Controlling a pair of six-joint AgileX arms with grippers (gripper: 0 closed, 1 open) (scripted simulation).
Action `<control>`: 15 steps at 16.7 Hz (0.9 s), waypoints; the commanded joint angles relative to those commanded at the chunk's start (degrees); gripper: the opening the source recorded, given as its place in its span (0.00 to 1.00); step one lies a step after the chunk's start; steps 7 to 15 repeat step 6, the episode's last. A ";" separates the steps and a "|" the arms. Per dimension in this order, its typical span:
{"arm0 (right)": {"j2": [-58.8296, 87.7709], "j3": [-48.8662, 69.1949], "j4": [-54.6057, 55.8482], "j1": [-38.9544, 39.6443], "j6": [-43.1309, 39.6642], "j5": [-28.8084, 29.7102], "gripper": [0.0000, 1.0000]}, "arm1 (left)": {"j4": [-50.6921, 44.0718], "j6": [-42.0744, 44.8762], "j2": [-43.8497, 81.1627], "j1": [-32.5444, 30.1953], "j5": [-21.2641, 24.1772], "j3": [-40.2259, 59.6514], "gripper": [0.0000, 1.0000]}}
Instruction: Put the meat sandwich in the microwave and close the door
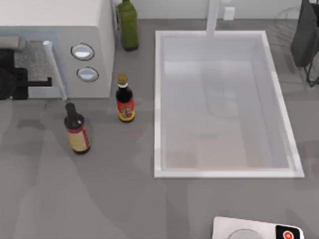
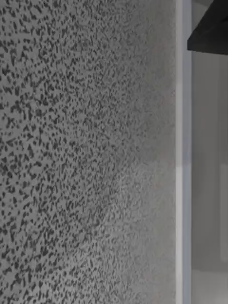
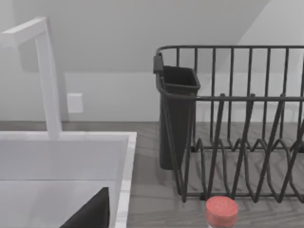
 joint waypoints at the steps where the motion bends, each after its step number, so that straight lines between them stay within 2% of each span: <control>1: 0.00 0.00 0.00 0.00 0.00 0.00 1.00 | -0.26 -0.04 1.13 -0.03 -0.08 1.45 0.00; 5: 0.00 0.00 0.00 0.00 0.00 0.00 1.00 | -1.15 -0.17 5.23 -0.29 -0.29 7.14 0.00; 15: 0.00 0.00 0.00 0.00 0.00 0.00 1.00 | -1.18 -0.20 5.40 -0.32 -0.29 7.37 0.00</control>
